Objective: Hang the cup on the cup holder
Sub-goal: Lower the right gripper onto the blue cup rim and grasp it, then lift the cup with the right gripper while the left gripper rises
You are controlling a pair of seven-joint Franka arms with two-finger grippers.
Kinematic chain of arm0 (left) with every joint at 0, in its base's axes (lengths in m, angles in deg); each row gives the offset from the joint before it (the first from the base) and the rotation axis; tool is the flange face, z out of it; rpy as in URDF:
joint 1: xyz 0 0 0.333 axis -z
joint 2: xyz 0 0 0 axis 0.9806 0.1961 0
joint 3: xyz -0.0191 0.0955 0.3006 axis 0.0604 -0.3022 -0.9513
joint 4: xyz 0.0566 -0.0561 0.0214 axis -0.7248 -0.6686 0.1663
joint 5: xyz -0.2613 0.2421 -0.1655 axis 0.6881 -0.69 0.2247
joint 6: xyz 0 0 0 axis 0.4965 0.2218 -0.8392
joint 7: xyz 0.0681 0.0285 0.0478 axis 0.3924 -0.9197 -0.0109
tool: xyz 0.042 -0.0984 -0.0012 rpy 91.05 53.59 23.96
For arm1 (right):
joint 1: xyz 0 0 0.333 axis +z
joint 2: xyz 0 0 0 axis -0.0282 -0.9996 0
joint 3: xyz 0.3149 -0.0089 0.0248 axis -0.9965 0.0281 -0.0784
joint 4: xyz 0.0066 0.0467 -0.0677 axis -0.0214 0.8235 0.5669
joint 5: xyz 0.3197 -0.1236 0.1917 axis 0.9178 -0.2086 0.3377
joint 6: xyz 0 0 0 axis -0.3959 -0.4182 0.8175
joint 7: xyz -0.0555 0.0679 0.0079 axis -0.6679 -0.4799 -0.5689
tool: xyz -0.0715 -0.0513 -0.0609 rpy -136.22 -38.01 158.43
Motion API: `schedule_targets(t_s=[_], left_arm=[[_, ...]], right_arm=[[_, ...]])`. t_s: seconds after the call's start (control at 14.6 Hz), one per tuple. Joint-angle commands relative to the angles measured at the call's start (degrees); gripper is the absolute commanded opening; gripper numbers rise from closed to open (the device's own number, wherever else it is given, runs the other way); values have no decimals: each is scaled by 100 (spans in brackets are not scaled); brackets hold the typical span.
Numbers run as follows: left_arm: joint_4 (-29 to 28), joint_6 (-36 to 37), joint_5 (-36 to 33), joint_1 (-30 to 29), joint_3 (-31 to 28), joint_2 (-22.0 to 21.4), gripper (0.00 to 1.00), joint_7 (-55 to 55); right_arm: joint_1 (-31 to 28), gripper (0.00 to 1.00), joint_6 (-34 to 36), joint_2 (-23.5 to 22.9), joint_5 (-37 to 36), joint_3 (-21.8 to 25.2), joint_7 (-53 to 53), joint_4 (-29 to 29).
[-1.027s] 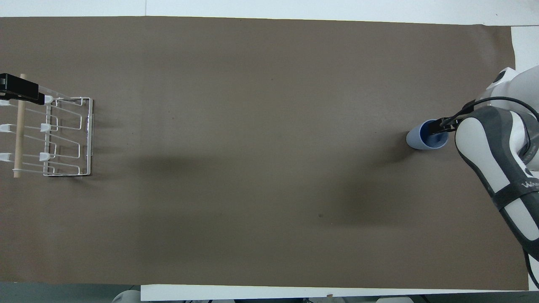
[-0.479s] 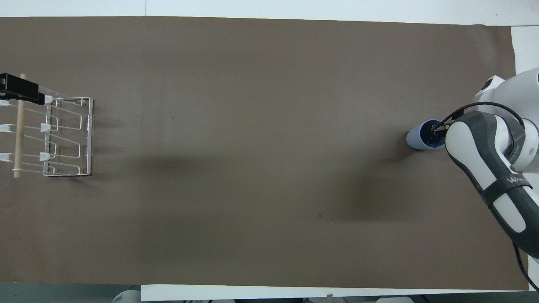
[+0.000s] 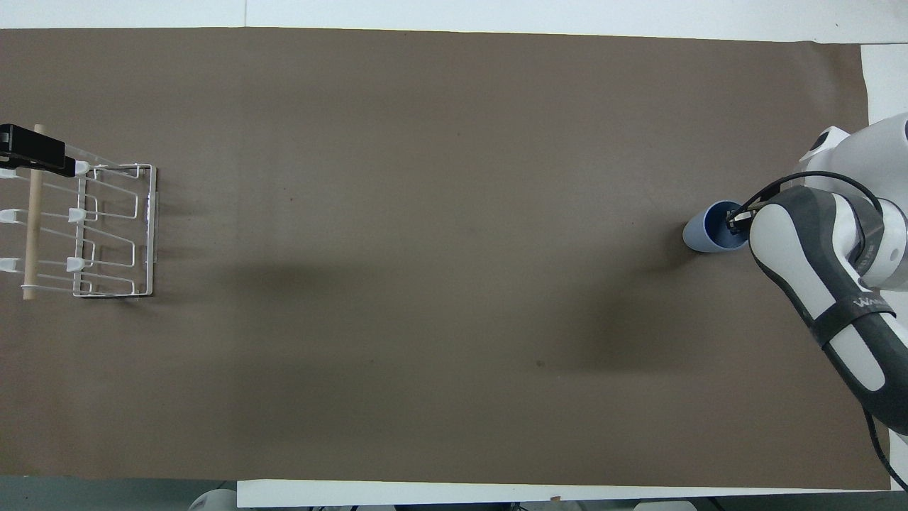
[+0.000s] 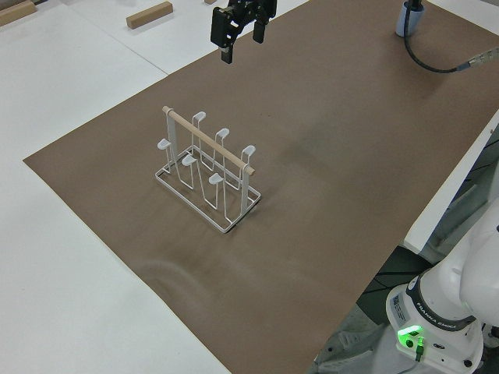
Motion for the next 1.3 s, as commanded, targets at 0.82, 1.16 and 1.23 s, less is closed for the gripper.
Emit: schedule_targets(t_s=[0.82,1.16,1.23], left_arm=[[-177,843,-91,273,88,-277,100,-74],[-72,1151,6,290,88,-303,100,-556],[-89,1125,6,291,80,-303,100,-793]], right_arm=[[658,0,1789,175,4113,-1297,1439,-1336],[1028,0,1683,298,5747,-1305,1649,-1081],[1116,0,1631,325,6012,-1305,1772,-1002]])
